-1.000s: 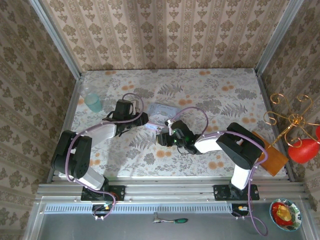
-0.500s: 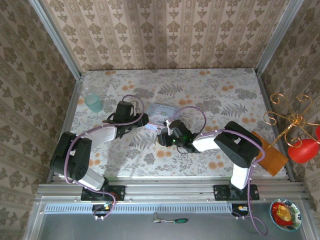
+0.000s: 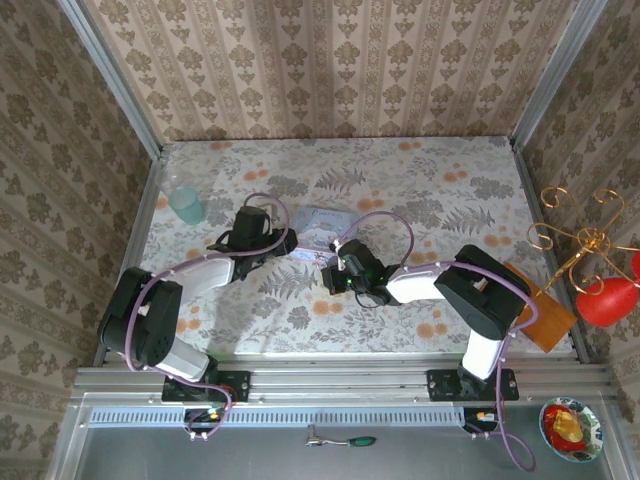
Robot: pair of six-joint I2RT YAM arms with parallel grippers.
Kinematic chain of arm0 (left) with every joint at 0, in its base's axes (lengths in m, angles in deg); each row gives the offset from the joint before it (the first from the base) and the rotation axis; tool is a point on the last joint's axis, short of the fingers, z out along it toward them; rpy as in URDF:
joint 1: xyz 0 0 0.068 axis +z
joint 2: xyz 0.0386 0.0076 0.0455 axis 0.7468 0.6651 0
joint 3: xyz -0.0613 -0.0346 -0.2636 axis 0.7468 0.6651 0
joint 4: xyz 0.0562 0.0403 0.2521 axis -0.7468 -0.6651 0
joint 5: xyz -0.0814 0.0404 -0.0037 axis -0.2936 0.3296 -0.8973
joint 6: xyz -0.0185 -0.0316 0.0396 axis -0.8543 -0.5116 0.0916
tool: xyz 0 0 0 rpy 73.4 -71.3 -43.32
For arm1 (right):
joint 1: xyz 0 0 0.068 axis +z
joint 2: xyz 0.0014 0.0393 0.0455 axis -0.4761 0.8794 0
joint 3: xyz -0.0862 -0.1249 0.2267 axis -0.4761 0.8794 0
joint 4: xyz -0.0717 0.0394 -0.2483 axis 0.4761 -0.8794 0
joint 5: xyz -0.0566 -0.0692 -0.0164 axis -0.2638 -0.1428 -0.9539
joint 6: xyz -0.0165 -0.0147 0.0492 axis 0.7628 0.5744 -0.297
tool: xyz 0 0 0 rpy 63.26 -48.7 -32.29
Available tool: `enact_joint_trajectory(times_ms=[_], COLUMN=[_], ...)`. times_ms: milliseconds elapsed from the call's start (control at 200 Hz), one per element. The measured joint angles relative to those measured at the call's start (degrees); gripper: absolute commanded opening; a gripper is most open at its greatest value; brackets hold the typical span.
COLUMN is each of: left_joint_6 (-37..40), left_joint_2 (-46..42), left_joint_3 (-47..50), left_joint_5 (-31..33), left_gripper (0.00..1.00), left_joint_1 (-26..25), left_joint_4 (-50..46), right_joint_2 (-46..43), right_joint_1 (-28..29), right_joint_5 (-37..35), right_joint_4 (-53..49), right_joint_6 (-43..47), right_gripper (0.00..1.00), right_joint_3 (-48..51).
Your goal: Unlock the padlock with the key
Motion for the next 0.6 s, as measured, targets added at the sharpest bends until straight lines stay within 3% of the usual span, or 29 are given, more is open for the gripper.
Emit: enact_joint_trajectory(times_ms=[385,600], left_joint_6=[-4.6,-6.3], left_joint_2=[-4.4,-6.5], left_joint_3=[4.0,5.9], left_joint_5=[5.2,6.9], left_gripper=[0.45,0.45], left_joint_1=[-7.1,-8.4], left_joint_4=[-0.1,-0.1], right_joint_2=[-1.2,-1.2], right_joint_1=[-2.2,-3.6], right_joint_5=[-2.8,-3.2], right_joint_4=[-1.8,-2.0], right_joint_6=[-6.4,-10.9], right_gripper=[0.00,0.00], right_joint_3=[0.4,0.0])
